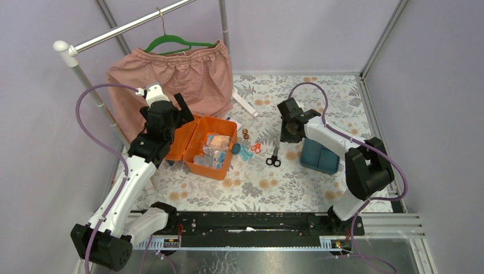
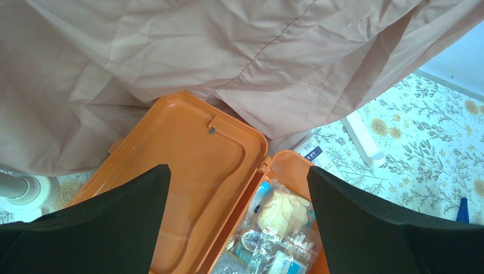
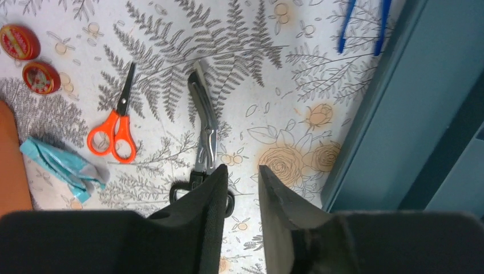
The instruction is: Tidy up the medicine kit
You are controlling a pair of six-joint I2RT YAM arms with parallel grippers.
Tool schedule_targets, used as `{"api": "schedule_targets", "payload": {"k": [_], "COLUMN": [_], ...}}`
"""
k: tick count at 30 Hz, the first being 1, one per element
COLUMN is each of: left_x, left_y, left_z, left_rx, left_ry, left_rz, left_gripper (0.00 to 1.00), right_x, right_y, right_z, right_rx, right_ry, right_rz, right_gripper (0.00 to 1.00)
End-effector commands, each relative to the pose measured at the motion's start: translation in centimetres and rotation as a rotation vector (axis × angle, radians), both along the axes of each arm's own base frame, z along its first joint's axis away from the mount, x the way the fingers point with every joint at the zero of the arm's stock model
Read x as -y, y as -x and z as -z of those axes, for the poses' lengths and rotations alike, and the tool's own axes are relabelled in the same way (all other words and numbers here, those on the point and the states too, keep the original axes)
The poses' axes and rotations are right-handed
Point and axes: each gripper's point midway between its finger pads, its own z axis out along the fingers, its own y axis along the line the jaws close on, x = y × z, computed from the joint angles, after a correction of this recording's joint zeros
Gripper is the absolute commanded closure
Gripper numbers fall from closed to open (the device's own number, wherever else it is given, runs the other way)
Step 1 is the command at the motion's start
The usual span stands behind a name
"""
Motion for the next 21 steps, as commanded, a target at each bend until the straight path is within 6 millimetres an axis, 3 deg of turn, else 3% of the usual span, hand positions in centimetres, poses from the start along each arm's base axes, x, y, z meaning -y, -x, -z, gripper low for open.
{"api": "schedule_targets", "payload": {"k": [1,4,8,17,21], "left_x": [0.2,0.2,0.3,0.3,0.3], "left_y": [-0.2,-0.2,-0.2,-0.2,-0.2], "left_z": [-0.7,-0.6,-0.6,-0.6,-0.5], "left_rx": [0.038,0.035,0.034,0.035,0.034], "left_ry": [0.01,0.009,0.01,0.01,0.011], "left_rz": [0.001,0.001,0.004,0.005,0.004], "left_gripper": [0.01,0.01,0.01,0.01,0.01], "right_x": [-1.7,-3.0,-4.8,-4.9,-4.5], "right_y": [0.7,1.3,2.6,4.6,4.4], "right_z": [-1.2,-0.7,0.5,2.1,2.9], "right_rx": [-0.02,-0.012,-0.038,-0.09,-0.09], "right_ry": [-0.082,-0.091,-0.057,-0.037,-0.004], "right_rz": [-0.033,-0.014,-0.033,-0.048,-0.038], "right_gripper": [0.59,0.46,0.39,0.44,0.43]}}
